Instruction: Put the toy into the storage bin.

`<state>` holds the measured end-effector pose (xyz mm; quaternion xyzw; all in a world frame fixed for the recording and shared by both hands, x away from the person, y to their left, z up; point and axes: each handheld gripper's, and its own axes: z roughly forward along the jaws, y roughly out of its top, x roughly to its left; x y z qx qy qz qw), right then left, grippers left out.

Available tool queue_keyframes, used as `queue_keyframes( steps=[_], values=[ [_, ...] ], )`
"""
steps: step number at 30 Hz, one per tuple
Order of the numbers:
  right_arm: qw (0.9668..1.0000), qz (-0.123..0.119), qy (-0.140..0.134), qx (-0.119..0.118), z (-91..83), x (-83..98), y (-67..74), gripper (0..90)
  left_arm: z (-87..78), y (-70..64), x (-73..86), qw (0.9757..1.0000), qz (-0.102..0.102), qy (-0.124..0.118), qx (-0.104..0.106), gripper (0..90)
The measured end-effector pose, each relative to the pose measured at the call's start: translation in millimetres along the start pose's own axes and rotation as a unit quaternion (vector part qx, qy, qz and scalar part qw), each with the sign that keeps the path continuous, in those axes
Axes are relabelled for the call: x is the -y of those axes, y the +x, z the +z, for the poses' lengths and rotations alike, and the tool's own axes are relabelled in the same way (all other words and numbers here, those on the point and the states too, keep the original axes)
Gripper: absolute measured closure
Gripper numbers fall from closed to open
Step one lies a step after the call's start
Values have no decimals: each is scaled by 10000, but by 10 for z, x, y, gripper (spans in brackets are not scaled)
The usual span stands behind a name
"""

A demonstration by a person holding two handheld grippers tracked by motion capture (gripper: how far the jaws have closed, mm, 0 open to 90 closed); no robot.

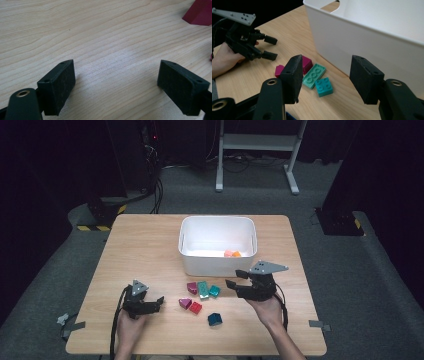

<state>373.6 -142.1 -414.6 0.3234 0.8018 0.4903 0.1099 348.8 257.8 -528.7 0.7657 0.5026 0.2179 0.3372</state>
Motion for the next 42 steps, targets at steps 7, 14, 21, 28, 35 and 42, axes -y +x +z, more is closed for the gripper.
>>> queue_keyframes(
  steps=[7, 14, 21, 28, 35, 42],
  values=[
    [10000, 59, -11, -70, 72, 239, 90, 437, 0, -1, 0, 10000, -1, -1, 0, 150],
    [9998, 182, 80, -46, 172, 390, 78, 438, 0, -1, 0, 10000, -4, -1, -1, 150],
    [9993, 179, 322, -15, 381, 436, 69, 439, 0, -1, 0, 10000, -2, -1, -2, 150],
    [9985, 192, 505, 39, 605, 425, 35, 441, 0, -1, 0, 10000, -2, -1, -2, 150],
    [9972, 163, 720, 86, 825, 444, 11, 461, 0, 0, 0, 10000, -1, 0, -3, 150],
    [9961, 99, 864, 163, 965, 477, -19, 470, 0, -1, 0, 10000, -1, 0, -2, 150]
  ],
)
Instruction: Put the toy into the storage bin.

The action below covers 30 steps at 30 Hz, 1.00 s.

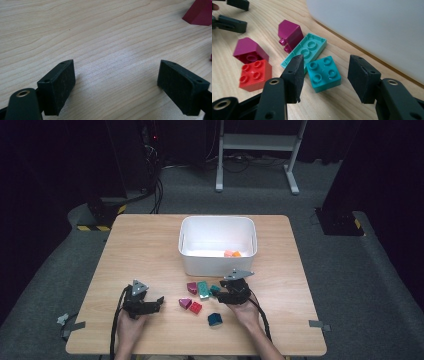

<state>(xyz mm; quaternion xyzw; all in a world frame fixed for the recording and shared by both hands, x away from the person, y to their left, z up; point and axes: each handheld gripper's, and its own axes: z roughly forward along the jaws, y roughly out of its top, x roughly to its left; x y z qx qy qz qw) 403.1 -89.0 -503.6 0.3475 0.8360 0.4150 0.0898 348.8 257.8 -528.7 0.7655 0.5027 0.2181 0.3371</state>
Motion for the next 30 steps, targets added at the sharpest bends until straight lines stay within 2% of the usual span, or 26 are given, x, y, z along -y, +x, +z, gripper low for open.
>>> queue_keyframes(
  steps=[11, 20, 23, 30],
  values=[
    [9999, -18, 158, 47, 113, 16, 12, 494, 0, 0, 0, 10000, -1, 0, 0, 150],
    [9996, -133, 232, 104, 160, 29, 7, 512, -1, 0, -1, 10000, 2, 5, -3, 150],
    [9994, -104, 286, 141, 173, 36, 10, 533, -1, 0, 0, 10000, 1, 5, -2, 150],
    [9990, -246, 311, 218, 172, 54, 12, 581, -1, 0, 0, 10000, 2, 6, -2, 150]
  ],
)
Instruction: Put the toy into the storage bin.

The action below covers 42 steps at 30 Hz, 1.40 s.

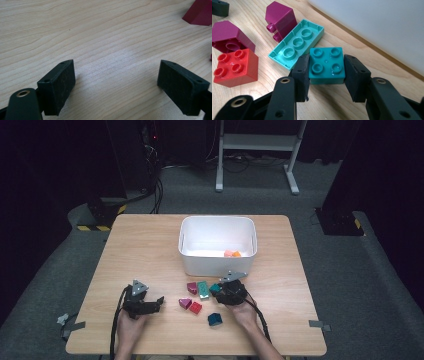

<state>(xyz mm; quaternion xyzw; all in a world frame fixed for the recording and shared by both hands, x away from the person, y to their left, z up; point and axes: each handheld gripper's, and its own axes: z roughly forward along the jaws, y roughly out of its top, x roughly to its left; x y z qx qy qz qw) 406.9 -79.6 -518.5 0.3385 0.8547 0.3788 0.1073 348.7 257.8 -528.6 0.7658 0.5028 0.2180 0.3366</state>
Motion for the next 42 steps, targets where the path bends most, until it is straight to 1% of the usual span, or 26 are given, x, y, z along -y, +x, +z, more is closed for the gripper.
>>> queue_keyframes(
  steps=[4, 7, 12, 15, 17, 22, 30, 32, 33, 36, 42],
  values=[
    [10000, 0, -10, 53, -24, 2, -4, 587, 0, 0, 0, 10000, 1, 0, 0, 150],
    [9999, 5, -72, 71, -67, 7, -17, 588, 0, 0, 0, 10000, -1, 0, 0, 150],
    [9999, 17, -136, 75, -170, 7, -48, 589, 0, 0, 0, 10000, 1, 2, 0, 150],
    [9997, 86, -199, 70, -242, 12, -76, 589, 0, 0, 0, 10000, 1, 2, -1, 150],
    [9996, 123, -249, 31, -283, 16, -95, 589, 0, 0, 0, 10000, 0, 0, 1, 150],
    [9996, 126, -244, -36, -384, 15, -123, 589, 1, 0, 1, 10000, -2, -6, 2, 150],
    [9989, 165, -422, -95, -598, -23, -170, 589, 1, 0, 1, 10000, -1, -5, 2, 150],
    [9989, 157, -440, -98, -635, -34, -187, 589, 1, 0, 1, 10000, -2, -5, 1, 150],
    [9989, 190, -417, -115, -652, -41, -192, 589, 1, 0, 0, 10000, -2, -5, 2, 150],
    [9989, 160, -419, -122, -704, -63, -206, 589, 0, 0, 0, 10000, -1, -5, 2, 150],
    [9982, 194, -539, -151, -800, -95, -218, 589, 0, 1, 1, 10000, -4, -5, 4, 150]
  ],
)
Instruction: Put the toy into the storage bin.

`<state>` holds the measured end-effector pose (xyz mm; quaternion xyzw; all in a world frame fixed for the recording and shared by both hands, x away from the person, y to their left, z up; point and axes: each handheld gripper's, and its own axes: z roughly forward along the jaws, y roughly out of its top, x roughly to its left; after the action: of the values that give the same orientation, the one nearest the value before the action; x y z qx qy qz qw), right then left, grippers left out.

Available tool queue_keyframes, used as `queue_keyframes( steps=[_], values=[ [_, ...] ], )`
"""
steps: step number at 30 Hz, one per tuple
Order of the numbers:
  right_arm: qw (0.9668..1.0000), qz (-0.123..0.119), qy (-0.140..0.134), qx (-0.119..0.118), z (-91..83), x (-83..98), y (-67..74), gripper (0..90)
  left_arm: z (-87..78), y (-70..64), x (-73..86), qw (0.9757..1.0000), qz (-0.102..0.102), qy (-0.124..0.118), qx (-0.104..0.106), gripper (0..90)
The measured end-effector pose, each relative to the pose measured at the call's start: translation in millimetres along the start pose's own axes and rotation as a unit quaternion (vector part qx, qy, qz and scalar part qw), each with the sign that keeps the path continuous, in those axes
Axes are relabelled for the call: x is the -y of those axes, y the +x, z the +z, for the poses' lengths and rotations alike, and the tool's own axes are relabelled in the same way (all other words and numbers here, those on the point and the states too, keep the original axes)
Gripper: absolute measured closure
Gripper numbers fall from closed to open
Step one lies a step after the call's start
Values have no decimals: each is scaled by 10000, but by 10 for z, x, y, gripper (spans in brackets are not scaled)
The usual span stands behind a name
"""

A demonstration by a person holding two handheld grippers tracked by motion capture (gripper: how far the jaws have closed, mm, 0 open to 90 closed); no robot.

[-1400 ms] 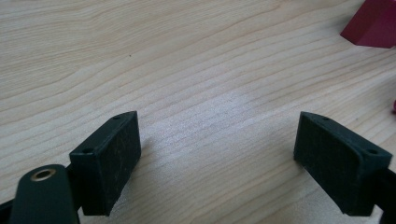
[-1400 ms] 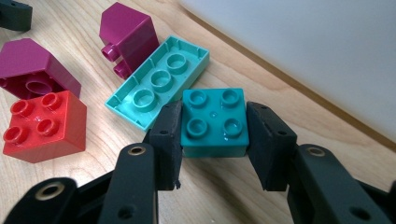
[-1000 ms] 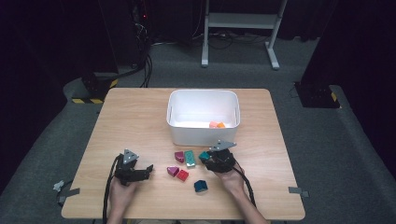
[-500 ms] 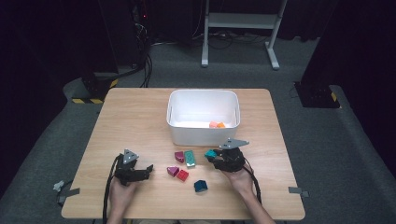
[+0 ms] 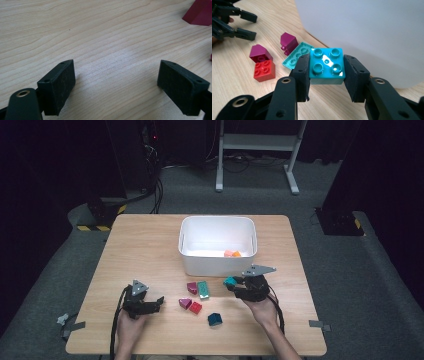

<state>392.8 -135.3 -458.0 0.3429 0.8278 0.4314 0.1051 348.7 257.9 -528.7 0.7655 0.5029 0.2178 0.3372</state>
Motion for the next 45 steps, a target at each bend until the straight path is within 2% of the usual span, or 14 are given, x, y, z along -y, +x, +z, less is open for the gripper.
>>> queue_keyframes(
  steps=[11, 23, 28, 45],
  values=[
    [9997, 20, -178, -161, -167, -129, -38, 589, 0, 0, 0, 10000, -1, 0, 0, 150],
    [9992, -30, -370, -152, -370, -327, -56, 590, 0, 0, 0, 10000, 3, -1, 0, 151],
    [9990, -119, -403, -163, -404, -393, -52, 589, 0, -1, 0, 10000, -1, 4, -3, 150],
    [9984, -168, -498, -212, -527, -548, -56, 589, 0, 0, 0, 10000, 2, 0, 0, 150]
  ],
)
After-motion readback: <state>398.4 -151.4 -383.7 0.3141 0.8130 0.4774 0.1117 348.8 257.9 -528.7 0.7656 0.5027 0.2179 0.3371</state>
